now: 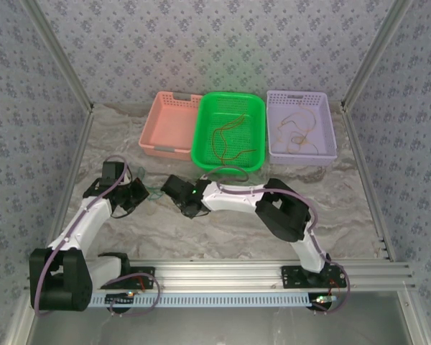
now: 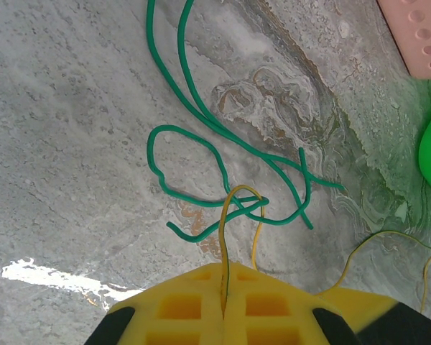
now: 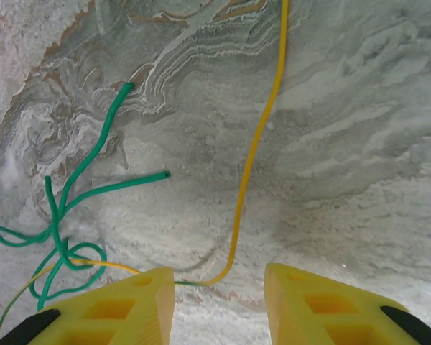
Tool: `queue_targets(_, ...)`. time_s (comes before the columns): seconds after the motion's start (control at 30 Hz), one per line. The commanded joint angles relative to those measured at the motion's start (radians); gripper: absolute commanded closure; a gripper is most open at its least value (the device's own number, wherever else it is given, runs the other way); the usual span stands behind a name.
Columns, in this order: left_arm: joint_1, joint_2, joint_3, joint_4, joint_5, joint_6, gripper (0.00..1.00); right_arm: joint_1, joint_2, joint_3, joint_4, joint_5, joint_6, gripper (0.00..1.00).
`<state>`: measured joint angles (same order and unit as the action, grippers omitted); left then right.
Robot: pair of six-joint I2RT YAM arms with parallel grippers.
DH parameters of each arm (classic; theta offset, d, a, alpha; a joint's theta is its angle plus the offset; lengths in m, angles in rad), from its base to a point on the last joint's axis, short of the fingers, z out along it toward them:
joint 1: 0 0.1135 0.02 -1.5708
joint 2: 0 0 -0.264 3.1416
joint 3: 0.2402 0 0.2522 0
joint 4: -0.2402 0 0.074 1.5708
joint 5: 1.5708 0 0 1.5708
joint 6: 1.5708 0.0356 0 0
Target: Untangle the cables
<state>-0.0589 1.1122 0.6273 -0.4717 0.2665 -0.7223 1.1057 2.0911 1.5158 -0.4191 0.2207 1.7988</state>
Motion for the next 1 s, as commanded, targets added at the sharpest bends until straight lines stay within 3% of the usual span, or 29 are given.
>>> queue_targets(0.0,0.002,-0.023,0.032,-0.018,0.017,0.014,1.00,-0.009,0.037,0.051,-0.081,0.021,0.042,0.61)
queue_targets(0.43,0.002,-0.034,0.038,-0.030,0.018,0.017,1.00,-0.027,0.111,0.119,-0.141,0.029,0.079,0.69)
queue_targets(0.6,0.001,-0.044,0.039,-0.040,0.019,0.020,1.00,-0.027,0.102,0.106,-0.138,0.068,0.099,0.85)
queue_targets(0.7,0.002,-0.054,0.039,-0.051,0.017,0.026,1.00,-0.012,0.036,0.058,-0.135,0.183,0.086,0.99)
queue_targets(0.8,0.002,-0.053,0.036,-0.057,0.020,0.033,1.00,0.000,-0.047,0.034,-0.158,0.303,0.018,1.00)
queue_targets(0.97,0.002,-0.045,0.010,-0.040,0.034,0.035,0.59,0.004,-0.165,0.019,-0.176,0.431,-0.196,1.00)
